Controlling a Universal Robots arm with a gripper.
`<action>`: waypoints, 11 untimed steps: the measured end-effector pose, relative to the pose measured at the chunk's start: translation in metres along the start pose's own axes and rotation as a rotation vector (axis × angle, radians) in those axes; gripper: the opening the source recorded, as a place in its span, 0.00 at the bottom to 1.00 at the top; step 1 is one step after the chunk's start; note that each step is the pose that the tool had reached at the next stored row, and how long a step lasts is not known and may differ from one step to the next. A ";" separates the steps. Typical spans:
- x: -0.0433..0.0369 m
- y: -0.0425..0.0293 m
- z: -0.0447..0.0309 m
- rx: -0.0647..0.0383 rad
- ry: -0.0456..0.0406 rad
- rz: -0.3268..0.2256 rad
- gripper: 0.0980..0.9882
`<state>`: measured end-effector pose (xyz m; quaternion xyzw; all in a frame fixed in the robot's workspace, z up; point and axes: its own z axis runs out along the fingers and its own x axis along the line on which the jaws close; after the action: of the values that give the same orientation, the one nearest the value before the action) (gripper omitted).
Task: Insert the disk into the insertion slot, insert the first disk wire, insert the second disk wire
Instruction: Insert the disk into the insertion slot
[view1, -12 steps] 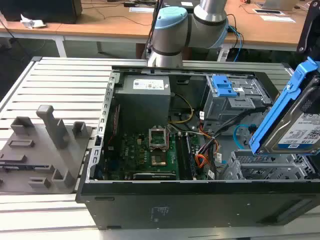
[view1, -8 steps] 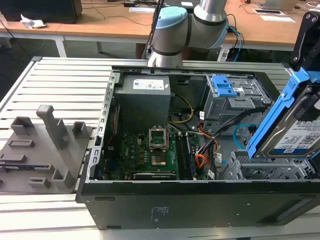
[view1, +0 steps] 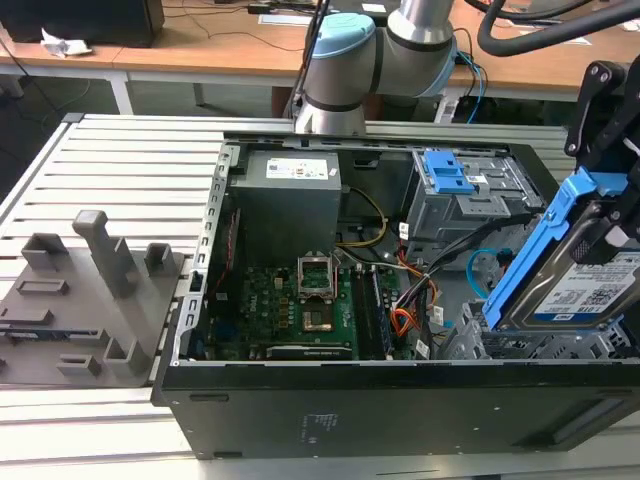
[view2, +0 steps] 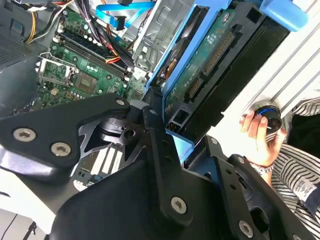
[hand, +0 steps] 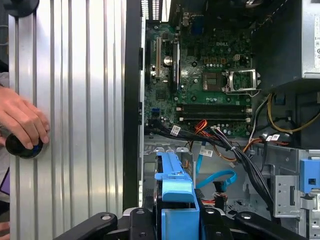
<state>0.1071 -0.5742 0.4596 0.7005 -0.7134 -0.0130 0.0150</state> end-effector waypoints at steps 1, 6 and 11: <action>0.0000 -0.0001 0.0023 0.000 0.0001 0.000 0.30; -0.0085 -0.0014 0.0081 0.000 -0.0014 0.000 0.30; -0.0203 -0.0062 0.0199 0.000 -0.0014 0.000 0.30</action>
<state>0.1129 -0.5541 0.4395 0.7006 -0.7133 -0.0136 0.0147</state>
